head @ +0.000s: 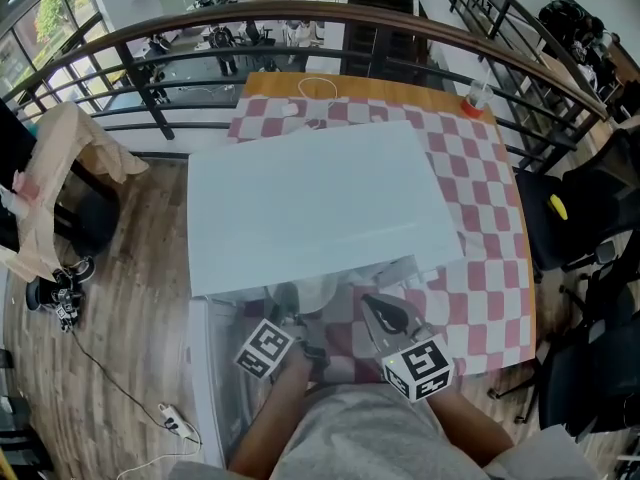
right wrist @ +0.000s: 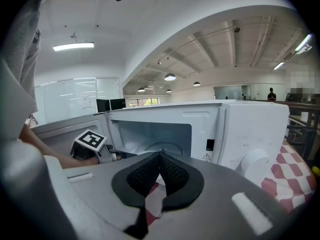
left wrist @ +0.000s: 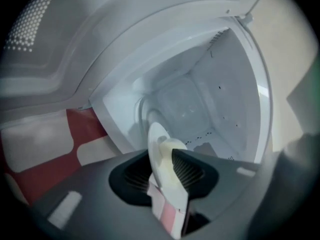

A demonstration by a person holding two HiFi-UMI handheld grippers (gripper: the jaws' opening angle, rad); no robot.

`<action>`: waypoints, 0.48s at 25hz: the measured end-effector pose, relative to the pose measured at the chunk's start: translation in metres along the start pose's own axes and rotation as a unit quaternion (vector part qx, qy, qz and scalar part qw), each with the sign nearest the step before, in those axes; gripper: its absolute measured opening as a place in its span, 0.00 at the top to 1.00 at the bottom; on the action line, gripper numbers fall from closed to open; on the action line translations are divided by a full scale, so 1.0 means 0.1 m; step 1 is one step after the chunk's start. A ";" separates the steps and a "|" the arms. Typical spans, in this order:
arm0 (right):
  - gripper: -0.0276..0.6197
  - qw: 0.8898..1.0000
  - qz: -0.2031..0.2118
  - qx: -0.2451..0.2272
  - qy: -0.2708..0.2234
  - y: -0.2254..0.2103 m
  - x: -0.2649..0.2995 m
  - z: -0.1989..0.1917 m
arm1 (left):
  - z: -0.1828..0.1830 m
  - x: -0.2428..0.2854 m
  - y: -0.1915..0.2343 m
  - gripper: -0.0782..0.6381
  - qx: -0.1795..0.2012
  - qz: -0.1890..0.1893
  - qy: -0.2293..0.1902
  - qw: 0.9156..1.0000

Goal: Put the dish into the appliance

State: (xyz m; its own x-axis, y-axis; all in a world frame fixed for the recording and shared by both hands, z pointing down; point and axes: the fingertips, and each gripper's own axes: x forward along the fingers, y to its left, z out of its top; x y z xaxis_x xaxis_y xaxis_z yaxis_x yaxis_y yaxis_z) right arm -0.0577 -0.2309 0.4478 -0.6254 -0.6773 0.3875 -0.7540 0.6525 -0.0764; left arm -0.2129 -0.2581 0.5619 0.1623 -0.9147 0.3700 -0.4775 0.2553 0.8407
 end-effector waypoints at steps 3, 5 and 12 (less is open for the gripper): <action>0.96 1.000 -0.001 -0.003 0.003 0.01 -0.01 -0.02 | -0.01 0.00 -0.01 0.73 0.018 0.010 0.007 1.000; 0.96 1.000 -0.002 -0.007 0.004 0.01 -0.02 -0.03 | -0.01 0.00 -0.02 0.72 0.040 0.016 0.011 0.999; 0.96 1.000 -0.009 -0.007 0.004 -0.02 -0.02 -0.06 | -0.04 0.00 -0.09 0.54 0.108 0.002 0.021 0.994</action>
State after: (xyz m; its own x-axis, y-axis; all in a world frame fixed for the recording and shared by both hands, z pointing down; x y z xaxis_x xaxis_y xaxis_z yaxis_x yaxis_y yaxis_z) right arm -0.0540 -0.2287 0.4525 -0.6104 -0.6858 0.3965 -0.7617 0.6455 -0.0562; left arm -0.2051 -0.2597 0.5557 0.1943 -0.8985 0.3937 -0.6516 0.1817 0.7364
